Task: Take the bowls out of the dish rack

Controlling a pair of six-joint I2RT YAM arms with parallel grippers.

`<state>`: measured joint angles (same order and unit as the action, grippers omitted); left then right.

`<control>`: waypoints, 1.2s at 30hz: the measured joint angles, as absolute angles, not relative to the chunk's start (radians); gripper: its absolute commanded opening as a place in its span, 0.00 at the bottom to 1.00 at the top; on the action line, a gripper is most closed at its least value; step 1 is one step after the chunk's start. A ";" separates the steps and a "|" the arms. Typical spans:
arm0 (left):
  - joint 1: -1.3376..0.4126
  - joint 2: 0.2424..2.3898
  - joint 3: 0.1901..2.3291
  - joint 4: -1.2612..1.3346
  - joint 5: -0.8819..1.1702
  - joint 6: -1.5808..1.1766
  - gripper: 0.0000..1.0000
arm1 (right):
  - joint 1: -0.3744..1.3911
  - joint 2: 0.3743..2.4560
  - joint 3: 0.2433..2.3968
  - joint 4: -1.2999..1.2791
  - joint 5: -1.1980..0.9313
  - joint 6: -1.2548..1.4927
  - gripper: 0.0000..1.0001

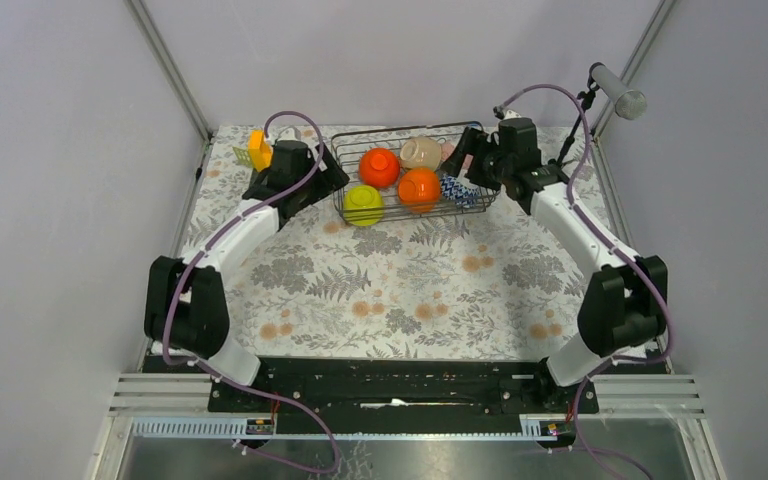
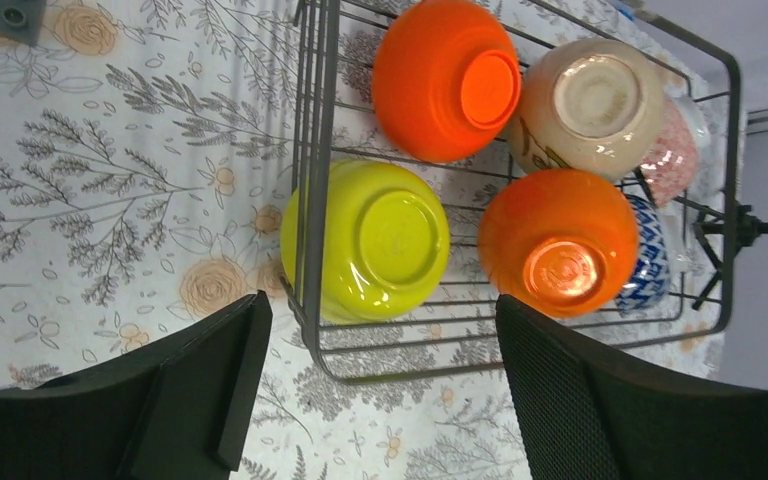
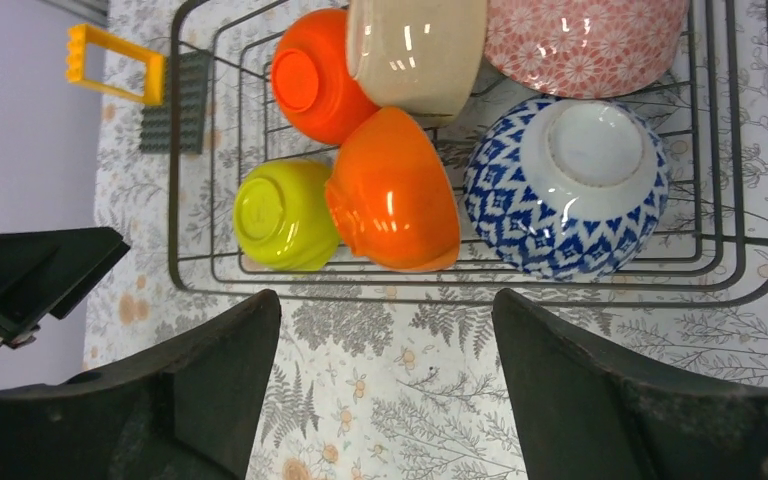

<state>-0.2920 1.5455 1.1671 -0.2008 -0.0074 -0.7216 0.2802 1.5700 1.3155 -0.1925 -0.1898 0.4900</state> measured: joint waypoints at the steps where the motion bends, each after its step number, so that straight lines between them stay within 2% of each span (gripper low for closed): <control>1: -0.292 1.560 1.176 -0.201 -0.012 -0.715 0.84 | 0.283 1.587 1.330 -0.194 -0.184 0.490 0.86; 9: -0.293 1.671 1.236 -0.233 -0.067 -0.655 0.76 | 0.350 1.755 1.475 -0.228 -0.138 0.475 0.97; 13: -0.293 1.697 1.269 -0.250 -0.085 -0.622 0.71 | 0.390 1.819 1.547 -0.262 -0.115 0.465 0.96; 20: -0.293 1.739 1.320 -0.254 -0.091 -0.591 0.55 | 0.400 1.873 1.592 -0.293 -0.088 0.457 0.96; 25: -0.293 1.771 1.321 -0.275 -0.091 -0.576 0.54 | 0.402 1.890 1.592 -0.314 -0.086 0.449 0.96; 27: -0.293 1.782 1.322 -0.289 -0.092 -0.571 0.50 | 0.402 1.899 1.597 -0.319 -0.085 0.449 0.96; 36: -0.301 1.802 1.328 -0.301 -0.080 -0.538 0.08 | 0.402 1.963 1.619 -0.334 -0.068 0.450 0.96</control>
